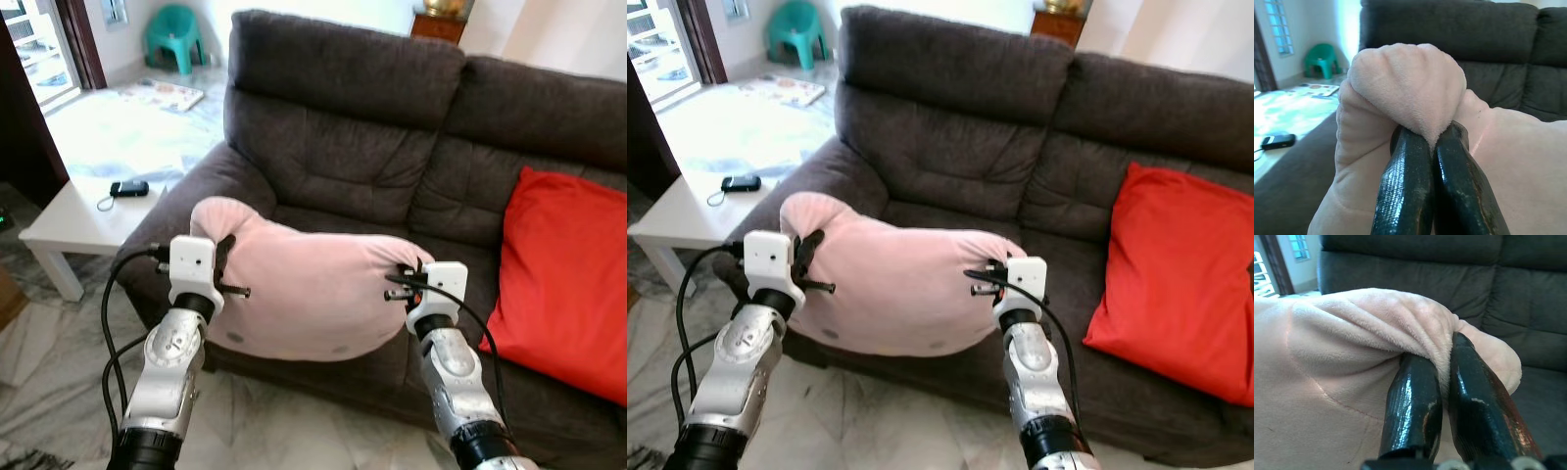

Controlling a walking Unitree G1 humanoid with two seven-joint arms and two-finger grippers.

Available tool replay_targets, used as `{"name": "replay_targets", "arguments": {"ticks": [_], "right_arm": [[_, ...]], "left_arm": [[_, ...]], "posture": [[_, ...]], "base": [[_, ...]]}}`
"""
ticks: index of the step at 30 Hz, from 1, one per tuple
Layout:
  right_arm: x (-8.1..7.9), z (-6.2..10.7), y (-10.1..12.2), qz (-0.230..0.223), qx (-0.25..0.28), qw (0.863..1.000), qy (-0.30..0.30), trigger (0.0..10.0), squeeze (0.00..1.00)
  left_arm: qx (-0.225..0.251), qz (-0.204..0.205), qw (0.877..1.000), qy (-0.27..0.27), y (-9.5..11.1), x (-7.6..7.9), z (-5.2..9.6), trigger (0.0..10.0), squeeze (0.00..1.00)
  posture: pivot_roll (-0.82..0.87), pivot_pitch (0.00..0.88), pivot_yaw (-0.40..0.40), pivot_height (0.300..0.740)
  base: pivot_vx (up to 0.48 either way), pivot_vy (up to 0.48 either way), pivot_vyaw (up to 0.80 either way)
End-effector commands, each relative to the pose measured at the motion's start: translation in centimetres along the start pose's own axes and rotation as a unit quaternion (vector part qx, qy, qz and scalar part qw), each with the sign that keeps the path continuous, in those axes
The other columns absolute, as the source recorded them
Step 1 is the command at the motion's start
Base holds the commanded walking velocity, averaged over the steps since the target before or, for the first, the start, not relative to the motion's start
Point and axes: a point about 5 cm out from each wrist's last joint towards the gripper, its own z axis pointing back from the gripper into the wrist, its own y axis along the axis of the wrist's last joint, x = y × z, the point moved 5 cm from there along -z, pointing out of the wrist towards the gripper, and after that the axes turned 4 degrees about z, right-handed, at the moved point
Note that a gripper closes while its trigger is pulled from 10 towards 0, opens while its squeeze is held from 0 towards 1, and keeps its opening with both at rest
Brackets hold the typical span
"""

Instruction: Move the pillow to the sofa from floor

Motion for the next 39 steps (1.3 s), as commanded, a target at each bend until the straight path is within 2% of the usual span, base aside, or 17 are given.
{"name": "replay_targets", "arguments": {"ticks": [1, 5, 10, 13, 18, 24, 29, 32, 39], "right_arm": [[0.8, -0.3, 1.3, 0.004, 0.025, 1.0, -0.009, 10.0, 0.0], [0.5, -0.4, 1.7, 0.01, 0.034, 0.999, -0.001, 10.0, 0.0], [0.4, -0.6, 2.1, 0.008, 0.04, 0.999, 0.0, 10.0, 0.0], [0.6, -0.7, 1.8, 0.008, 0.032, 0.999, -0.004, 10.0, 0.0], [0.7, -0.9, 1.6, -0.002, 0.027, 0.999, -0.021, 10.0, 0.0], [0.6, -1.0, 1.5, -0.014, 0.026, 0.999, -0.035, 10.0, 0.0], [0.2, -1.0, 1.4, -0.015, 0.026, 0.999, -0.035, 10.0, 0.0], [0.6, -0.8, 1.5, -0.012, 0.03, 0.999, -0.041, 10.0, 0.0], [3.0, 0.1, 1.6, -0.006, 0.038, 0.997, -0.068, 10.0, 0.0]], "left_arm": [[0.04, 0.002, 0.999, -0.013, 2.1, 0.8, -0.5, 10.0, 0.0], [0.043, -0.003, 0.999, -0.01, 2.3, 0.6, -0.6, 10.0, 0.0], [0.049, -0.01, 0.999, -0.004, 2.8, 0.2, -0.8, 10.0, 0.0], [0.043, -0.017, 0.999, -0.005, 2.3, 0.4, -0.9, 10.0, 0.0], [0.03, -0.035, 0.999, -0.029, 1.8, 1.1, -1.1, 10.0, 0.0], [0.024, -0.035, 0.999, -0.033, 1.7, 0.9, -1.3, 10.0, 0.0], [0.023, -0.035, 0.999, -0.032, 1.8, 0.6, -2.0, 10.0, 0.0], [0.023, -0.032, 0.999, -0.033, 1.7, 0.9, -2.3, 10.0, 0.0], [0.026, -0.015, 0.999, -0.034, 1.4, 2.0, -2.4, 10.0, 0.0]], "posture": [[0.22, 0.0, -0.176, 0.74], [0.22, 0.0, -0.176, 0.74], [0.22, 0.0, -0.183, 0.74], [0.22, 0.0, -0.176, 0.74], [0.23, 0.0, -0.127, 0.74], [0.23, 0.0, -0.09, 0.74], [0.21, 0.0, -0.066, 0.74], [0.18, 0.0, -0.062, 0.74], [0.13, 0.0, -0.075, 0.74]], "base": [[0.0, 0.0, 0.0], [0.0, 0.0, 0.0], [0.0, 0.0, 0.75], [0.0, 0.0, 0.27], [0.0, 0.0, 0.0], [0.0, 0.0, 0.0], [0.0, 0.0, 0.0], [0.0, 0.0, 0.0], [0.0, 0.0, 0.0]]}}
